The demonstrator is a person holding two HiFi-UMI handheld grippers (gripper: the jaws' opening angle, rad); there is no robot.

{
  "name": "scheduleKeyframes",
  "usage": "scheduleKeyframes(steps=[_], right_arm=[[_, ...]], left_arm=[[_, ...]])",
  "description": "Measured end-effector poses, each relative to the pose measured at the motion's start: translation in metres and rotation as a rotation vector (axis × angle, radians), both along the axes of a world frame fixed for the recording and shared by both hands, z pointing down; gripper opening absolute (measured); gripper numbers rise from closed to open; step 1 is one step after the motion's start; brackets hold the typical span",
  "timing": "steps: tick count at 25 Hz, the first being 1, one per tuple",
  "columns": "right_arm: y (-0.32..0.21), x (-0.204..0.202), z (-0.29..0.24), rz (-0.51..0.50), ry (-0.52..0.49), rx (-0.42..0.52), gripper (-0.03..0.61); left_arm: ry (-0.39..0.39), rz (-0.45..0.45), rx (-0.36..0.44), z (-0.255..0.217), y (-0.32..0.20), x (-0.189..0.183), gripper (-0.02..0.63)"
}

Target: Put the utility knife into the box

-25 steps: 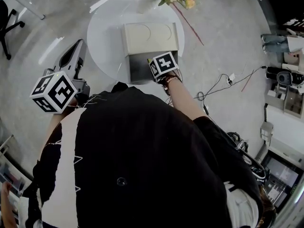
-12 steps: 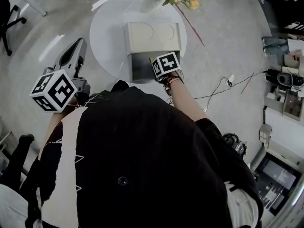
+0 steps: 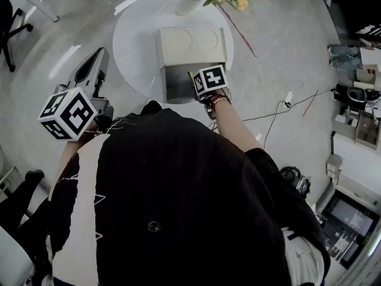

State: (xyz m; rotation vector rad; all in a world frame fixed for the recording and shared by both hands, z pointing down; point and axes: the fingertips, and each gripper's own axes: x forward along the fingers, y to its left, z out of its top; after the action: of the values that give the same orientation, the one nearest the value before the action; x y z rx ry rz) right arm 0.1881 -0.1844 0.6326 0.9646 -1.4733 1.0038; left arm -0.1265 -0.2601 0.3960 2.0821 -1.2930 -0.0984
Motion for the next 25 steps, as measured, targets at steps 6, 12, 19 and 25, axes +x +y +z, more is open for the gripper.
scheduleKeyframes(steps=[6,12,19,25], right_arm=[[-0.003,0.003,-0.003,0.100,-0.015,0.048,0.067],[-0.004,0.018,-0.021,0.409,-0.065,0.178,0.018],[0.008,0.025,-0.050,0.752,-0.237,0.399,0.005],[0.042,0.020,-0.076,0.916,-0.356,0.501,0.005]], left_arm=[[-0.007,0.005,0.009,-0.003,0.005,-0.006,0.012],[-0.012,0.034,0.019,-0.012,0.017,-0.009,0.012],[-0.017,0.135,0.034,-0.018,0.030,0.005,0.012],[-0.017,0.246,0.048,-0.024,0.048,0.026,0.012]])
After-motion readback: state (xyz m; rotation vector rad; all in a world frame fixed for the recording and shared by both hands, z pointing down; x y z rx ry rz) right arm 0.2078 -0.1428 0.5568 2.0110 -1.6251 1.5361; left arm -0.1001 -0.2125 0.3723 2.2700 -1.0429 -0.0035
